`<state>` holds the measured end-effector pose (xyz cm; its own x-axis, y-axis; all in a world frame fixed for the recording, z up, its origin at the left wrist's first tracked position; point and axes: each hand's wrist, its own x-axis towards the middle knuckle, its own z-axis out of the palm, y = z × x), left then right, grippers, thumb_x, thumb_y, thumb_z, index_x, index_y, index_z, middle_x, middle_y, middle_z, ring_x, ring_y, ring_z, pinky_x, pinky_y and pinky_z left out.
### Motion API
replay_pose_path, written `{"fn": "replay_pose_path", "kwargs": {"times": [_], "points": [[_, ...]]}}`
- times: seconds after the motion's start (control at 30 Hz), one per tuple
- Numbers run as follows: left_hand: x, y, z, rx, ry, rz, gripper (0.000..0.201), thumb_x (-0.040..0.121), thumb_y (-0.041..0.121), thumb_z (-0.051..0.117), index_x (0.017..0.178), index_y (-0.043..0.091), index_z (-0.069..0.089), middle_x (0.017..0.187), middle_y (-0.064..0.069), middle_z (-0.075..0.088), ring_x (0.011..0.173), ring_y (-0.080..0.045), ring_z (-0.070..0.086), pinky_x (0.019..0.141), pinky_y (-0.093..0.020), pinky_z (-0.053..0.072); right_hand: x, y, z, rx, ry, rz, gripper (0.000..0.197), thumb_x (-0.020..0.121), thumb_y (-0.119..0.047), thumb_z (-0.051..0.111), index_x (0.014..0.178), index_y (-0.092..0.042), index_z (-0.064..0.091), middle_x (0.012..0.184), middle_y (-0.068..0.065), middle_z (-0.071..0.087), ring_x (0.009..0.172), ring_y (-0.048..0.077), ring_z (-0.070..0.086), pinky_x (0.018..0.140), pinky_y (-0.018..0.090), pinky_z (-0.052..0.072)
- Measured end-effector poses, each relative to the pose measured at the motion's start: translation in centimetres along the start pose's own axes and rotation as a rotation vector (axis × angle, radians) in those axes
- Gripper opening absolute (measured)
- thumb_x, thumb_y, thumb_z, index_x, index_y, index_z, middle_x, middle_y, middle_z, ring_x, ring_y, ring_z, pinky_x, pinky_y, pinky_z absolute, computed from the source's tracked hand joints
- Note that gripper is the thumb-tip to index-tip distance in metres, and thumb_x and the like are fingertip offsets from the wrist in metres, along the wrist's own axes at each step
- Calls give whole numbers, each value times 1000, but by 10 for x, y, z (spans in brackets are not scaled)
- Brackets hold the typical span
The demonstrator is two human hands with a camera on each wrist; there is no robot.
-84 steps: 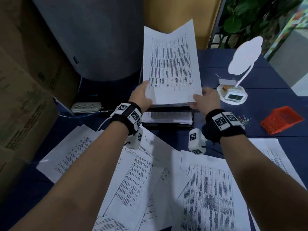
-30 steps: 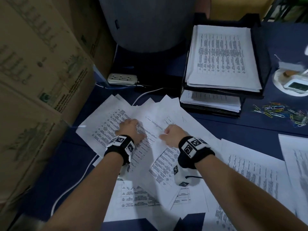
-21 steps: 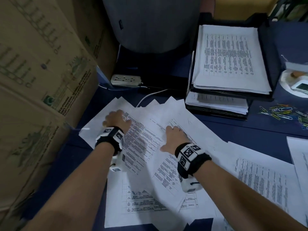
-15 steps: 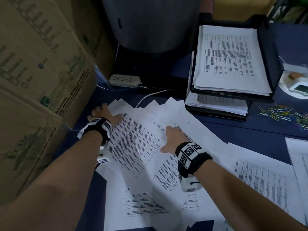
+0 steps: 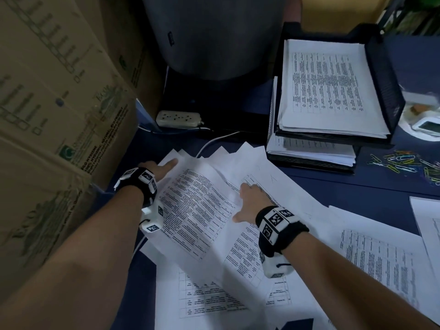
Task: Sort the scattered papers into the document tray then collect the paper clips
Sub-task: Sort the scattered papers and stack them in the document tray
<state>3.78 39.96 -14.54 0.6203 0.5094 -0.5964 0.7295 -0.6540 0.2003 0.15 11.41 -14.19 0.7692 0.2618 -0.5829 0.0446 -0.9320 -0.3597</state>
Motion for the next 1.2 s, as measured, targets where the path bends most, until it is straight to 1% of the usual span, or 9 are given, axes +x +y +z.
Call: {"fn": "replay_pose_path", "kwargs": {"times": [0.13, 0.3, 0.47, 0.6, 0.73, 0.8, 0.9, 1.07, 1.2], "points": [[-6, 6, 3, 26, 29, 27, 111, 72, 85, 39, 151, 9, 17, 155, -20, 14, 137, -41, 27, 110, -49, 30, -1, -1, -1, -6, 2, 8, 70, 66, -28, 80, 121, -13, 39, 122, 10, 44, 112, 28, 48, 92, 42, 48], [-18, 18, 1, -6, -86, 91, 107, 76, 85, 27, 143, 2, 36, 145, -21, 40, 125, -35, 46, 93, -34, 37, -1, 0, -1, 35, -13, -22, 84, 67, -27, 80, 135, -21, 31, 128, 11, 41, 116, 29, 47, 94, 43, 48], [-33, 24, 12, 36, -172, 180, 100, 80, 79, 32, 145, 3, 33, 150, -17, 34, 131, -31, 41, 103, -34, 36, 4, -2, -17, 223, -88, -24, 115, 45, -62, 81, 142, -41, 25, 139, 3, 31, 133, 25, 33, 107, 46, 39], [-38, 19, 18, 3, -136, 182, 108, 67, 84, 50, 144, 10, 33, 151, -11, 33, 133, -29, 40, 106, -38, 37, 15, -12, -23, 306, -84, -35, 108, 38, -84, 68, 130, -33, 45, 133, -3, 45, 125, 20, 44, 104, 43, 42], [-43, 18, 19, 93, -103, 195, 132, 37, 100, 42, 138, 16, 41, 148, -12, 36, 130, -32, 43, 104, -43, 40, 15, -14, -27, 408, -105, -93, 32, 76, -40, 74, 89, -14, 59, 85, 1, 57, 78, 17, 55, 77, 30, 46], [-46, 21, 18, 34, -35, 212, 114, 48, 93, 52, 134, 19, 45, 145, -11, 37, 129, -33, 41, 104, -46, 40, 12, -8, -30, 399, -50, -85, 15, 82, -26, 68, 82, -17, 56, 80, 2, 55, 69, 18, 53, 69, 28, 44], [-59, 28, 13, -21, 150, 303, 84, 68, 75, 61, 132, 24, 45, 143, -8, 37, 130, -31, 37, 107, -48, 32, 10, 16, -32, 486, 5, -52, 6, 83, -28, 62, 81, -28, 56, 84, -5, 63, 67, 19, 59, 69, 30, 46], [-87, 36, 19, -454, 364, 339, 99, 69, 59, 73, 145, 23, 23, 150, -9, 27, 137, -30, 28, 112, -47, 26, -18, 49, -47, 894, 167, -74, 14, 91, -12, 59, 88, -26, 62, 89, 0, 71, 82, 28, 65, 79, 40, 52], [-116, 56, 36, -931, 186, 409, 76, 79, 37, 73, 139, 14, 32, 126, -4, 54, 113, -20, 54, 97, -36, 45, -37, 60, -64, 1177, 297, -115, 16, 94, -2, 52, 107, -10, 58, 105, 5, 69, 87, 14, 65, 77, 25, 53]]}}
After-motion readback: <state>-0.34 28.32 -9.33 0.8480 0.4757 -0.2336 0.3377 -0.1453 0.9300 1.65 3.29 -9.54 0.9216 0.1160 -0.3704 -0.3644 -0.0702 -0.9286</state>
